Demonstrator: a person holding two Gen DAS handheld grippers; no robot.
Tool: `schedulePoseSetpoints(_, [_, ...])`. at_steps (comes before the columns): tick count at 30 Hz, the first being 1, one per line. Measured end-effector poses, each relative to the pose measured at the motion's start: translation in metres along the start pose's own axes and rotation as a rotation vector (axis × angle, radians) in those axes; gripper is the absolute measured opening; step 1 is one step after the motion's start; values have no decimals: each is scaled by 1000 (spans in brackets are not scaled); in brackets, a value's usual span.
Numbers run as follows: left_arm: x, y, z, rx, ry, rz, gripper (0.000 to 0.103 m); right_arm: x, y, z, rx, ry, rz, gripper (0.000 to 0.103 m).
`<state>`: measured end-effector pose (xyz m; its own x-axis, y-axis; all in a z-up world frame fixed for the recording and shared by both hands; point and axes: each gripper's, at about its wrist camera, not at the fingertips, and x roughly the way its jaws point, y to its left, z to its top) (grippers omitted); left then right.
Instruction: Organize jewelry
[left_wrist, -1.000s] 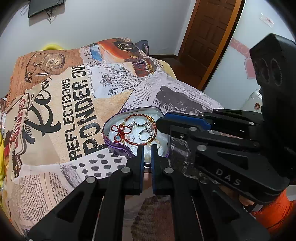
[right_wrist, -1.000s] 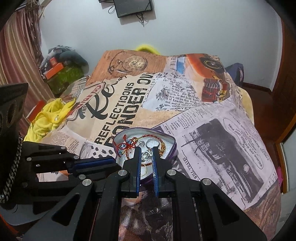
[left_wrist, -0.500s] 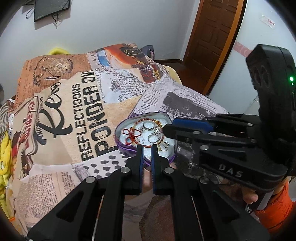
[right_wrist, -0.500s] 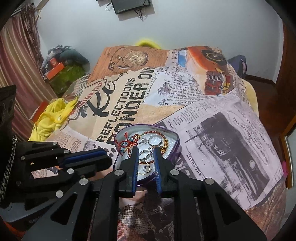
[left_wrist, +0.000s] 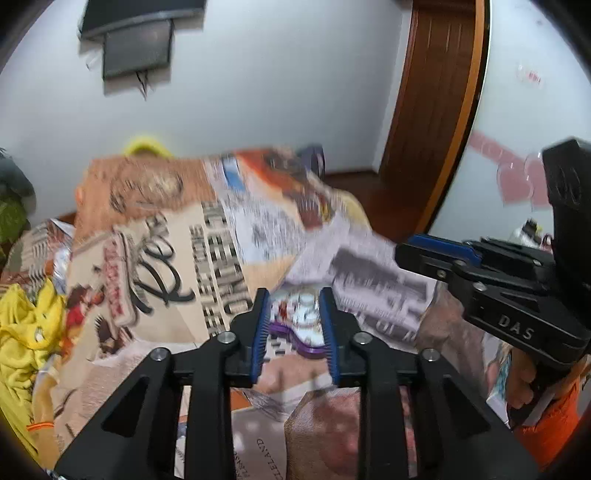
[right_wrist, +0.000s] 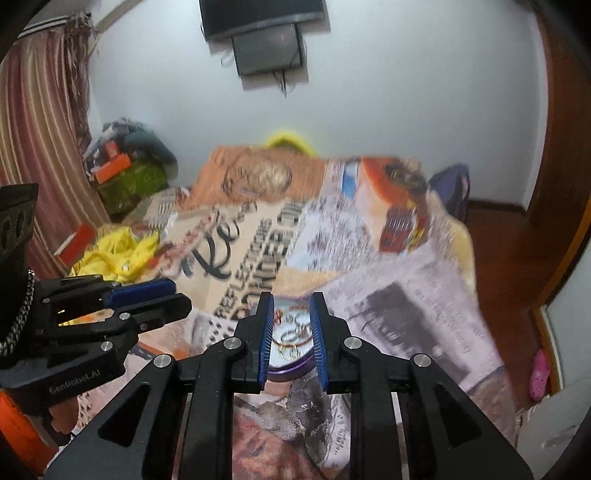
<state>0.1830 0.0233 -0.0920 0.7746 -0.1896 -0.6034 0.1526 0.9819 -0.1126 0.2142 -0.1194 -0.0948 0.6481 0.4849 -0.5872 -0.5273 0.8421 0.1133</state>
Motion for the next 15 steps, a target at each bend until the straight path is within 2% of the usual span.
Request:
schedulePoseSetpoints(4, [-50,-10,12,-4,-124,14,29,-53,15,11,-27,-133,-48,18])
schedulePoseSetpoints(8, [-107,-23,17,6,-282,56,31,-104,32,15,-51,-273,-88,18])
schedulePoseSetpoints(9, [-125,-28,17,15,-332,75,33,-119,37,15,-59,-312,-101,18])
schedulePoseSetpoints(13, [-167,-43,11,30,-447,118,42,-165,59,11,-83,-452,-157,19])
schedulePoseSetpoints(15, [-184,-47,6,27,-486,124,46,-178,66,7,-81,-494,-173,32])
